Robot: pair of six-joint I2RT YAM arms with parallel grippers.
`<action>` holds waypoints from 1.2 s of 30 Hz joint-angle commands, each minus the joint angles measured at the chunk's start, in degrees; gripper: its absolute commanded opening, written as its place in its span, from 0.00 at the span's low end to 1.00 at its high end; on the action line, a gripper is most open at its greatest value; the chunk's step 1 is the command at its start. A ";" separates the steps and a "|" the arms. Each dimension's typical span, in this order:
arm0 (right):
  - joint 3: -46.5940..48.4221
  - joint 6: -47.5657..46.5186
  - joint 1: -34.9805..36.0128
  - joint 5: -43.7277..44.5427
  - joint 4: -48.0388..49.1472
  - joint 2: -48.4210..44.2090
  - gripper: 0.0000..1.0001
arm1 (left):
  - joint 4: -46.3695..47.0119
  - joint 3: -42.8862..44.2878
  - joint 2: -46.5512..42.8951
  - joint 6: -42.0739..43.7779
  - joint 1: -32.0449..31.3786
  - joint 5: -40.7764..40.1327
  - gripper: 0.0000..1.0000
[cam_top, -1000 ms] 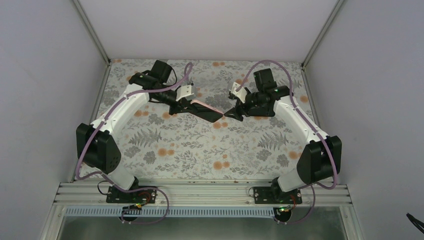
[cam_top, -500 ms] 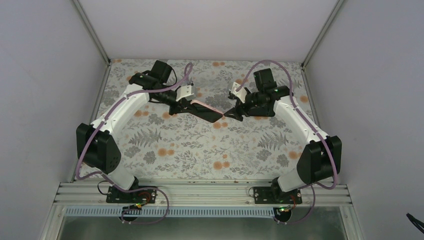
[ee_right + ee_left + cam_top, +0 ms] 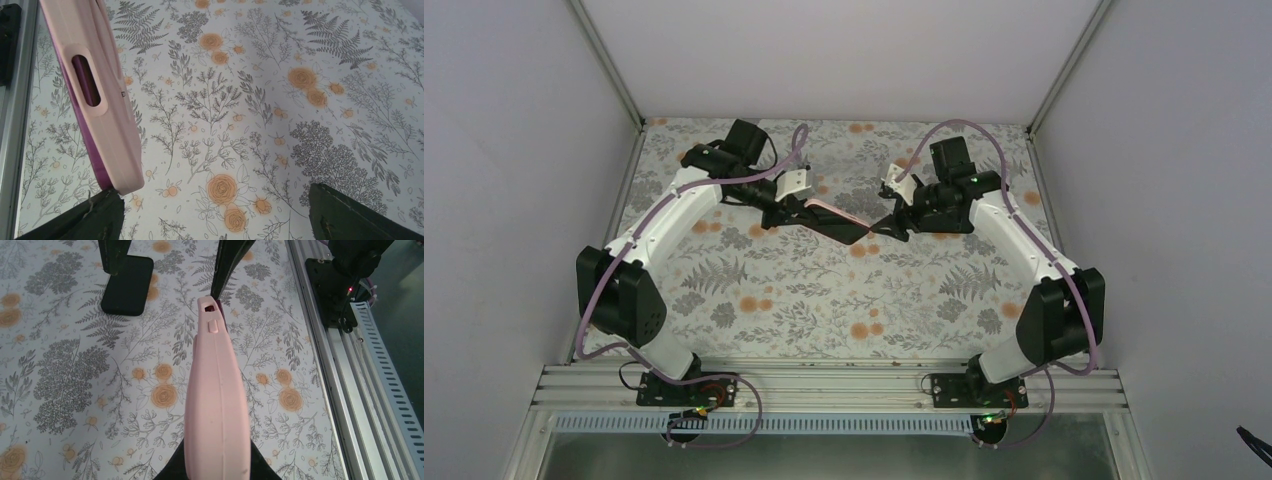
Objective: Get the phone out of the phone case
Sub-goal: Remove the phone case from the phone.
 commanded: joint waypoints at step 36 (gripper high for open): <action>16.95 -3.81 10.12 -29.27 -12.61 14.33 0.95 | 20.72 5.83 -1.64 -12.96 -1.71 5.11 0.02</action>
